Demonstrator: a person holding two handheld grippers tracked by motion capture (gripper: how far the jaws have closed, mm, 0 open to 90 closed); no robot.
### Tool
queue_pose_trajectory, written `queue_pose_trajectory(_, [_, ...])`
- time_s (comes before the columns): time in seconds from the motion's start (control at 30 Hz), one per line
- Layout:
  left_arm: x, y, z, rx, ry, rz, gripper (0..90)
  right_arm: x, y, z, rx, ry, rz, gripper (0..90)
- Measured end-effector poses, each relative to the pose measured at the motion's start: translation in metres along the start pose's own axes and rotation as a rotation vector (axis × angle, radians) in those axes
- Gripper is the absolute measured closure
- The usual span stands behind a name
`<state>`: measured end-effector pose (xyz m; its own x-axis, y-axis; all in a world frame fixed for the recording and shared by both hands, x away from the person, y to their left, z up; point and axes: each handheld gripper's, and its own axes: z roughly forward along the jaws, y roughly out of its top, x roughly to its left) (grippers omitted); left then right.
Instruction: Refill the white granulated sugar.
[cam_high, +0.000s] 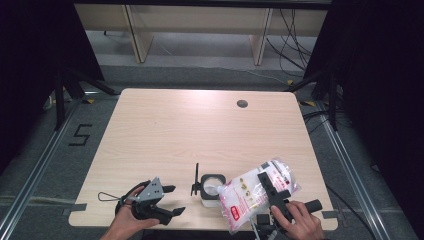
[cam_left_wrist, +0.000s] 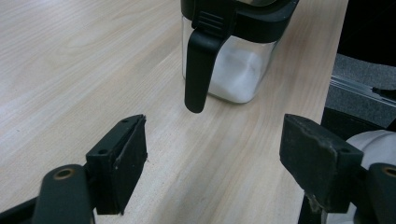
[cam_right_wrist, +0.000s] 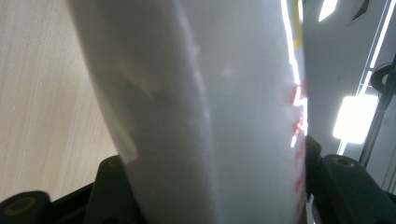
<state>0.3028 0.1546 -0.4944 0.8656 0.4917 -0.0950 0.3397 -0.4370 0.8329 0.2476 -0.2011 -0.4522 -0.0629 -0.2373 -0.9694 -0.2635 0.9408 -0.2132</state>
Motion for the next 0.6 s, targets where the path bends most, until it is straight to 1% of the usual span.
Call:
queue_pose_trajectory(0.03, [-0.0002,0.0001,0.0003,-0.003,0.000,-0.004,22.8,-0.0020,0.0000,0.0007,-0.008,-0.012,-0.012,46.2])
queue_pose_trajectory(0.07, [0.0000,0.0001,0.0002,-0.002,0.000,-0.005,22.8,-0.0007,0.0002,0.0009,0.003,0.002,0.013,46.2])
queue_pose_trajectory(0.1, [0.0000,0.0001,0.0001,-0.002,0.000,-0.005,22.8,-0.0005,0.0002,0.0006,0.013,0.014,0.016,46.2])
queue_pose_trajectory(0.13, [-0.0001,0.0000,0.0000,-0.004,0.001,-0.005,22.8,-0.0012,-0.0002,0.0008,0.010,0.013,-0.005,46.2])
queue_pose_trajectory(0.2, [0.0006,0.0000,-0.0003,0.001,0.003,-0.002,22.8,-0.0002,-0.0007,0.0013,-0.002,0.000,-0.003,46.3])
queue_pose_trajectory(0.23, [0.0019,0.0002,-0.0008,0.015,0.010,0.012,22.8,0.0014,-0.0010,0.0006,0.016,0.020,0.027,46.3])
queue_pose_trajectory(0.27, [0.0015,0.0003,-0.0007,0.012,0.008,0.009,22.8,0.0001,-0.0007,0.0012,0.011,0.013,0.008,46.3])
queue_pose_trajectory(0.3, [-0.0001,0.0000,0.0000,-0.003,-0.001,-0.006,22.8,-0.0005,-0.0006,0.0015,0.009,0.014,0.000,46.3])
queue_pose_trajectory(0.33, [-0.0002,0.0000,-0.0002,-0.004,-0.002,-0.005,22.8,0.0014,-0.0012,0.0009,0.012,0.010,0.021,46.4])
queue_pose_trajectory(0.4, [0.0001,0.0001,-0.0001,-0.003,0.000,-0.007,22.8,-0.0006,-0.0011,0.0014,0.003,0.002,-0.005,46.4])
queue_pose_trajectory(0.43, [0.0009,0.0002,-0.0005,0.005,0.004,0.001,22.8,0.0002,-0.0013,0.0012,0.009,0.003,0.010,46.4])
queue_pose_trajectory(0.47, [0.0001,0.0000,0.0000,-0.003,0.000,-0.006,22.8,0.0012,-0.0013,0.0008,0.014,0.003,0.015,46.4])
queue_pose_trajectory(0.5, [0.0006,0.0000,-0.0006,0.005,0.000,0.004,22.8,0.0027,-0.0016,0.0003,0.020,0.005,0.034,46.4])
queue_pose_trajectory(0.53, [0.0004,0.0000,-0.0004,0.004,0.001,0.003,22.8,-0.0011,-0.0017,0.0014,-0.001,-0.007,-0.013,46.5])
queue_pose_trajectory(0.57, [0.0002,0.0000,0.0000,0.000,0.001,-0.004,22.8,-0.0014,-0.0020,0.0016,-0.004,-0.010,-0.015,46.5])
queue_pose_trajectory(0.6, [0.0007,0.0001,-0.0001,0.003,0.005,0.001,22.8,-0.0013,-0.0021,0.0019,0.002,0.002,-0.011,46.5])
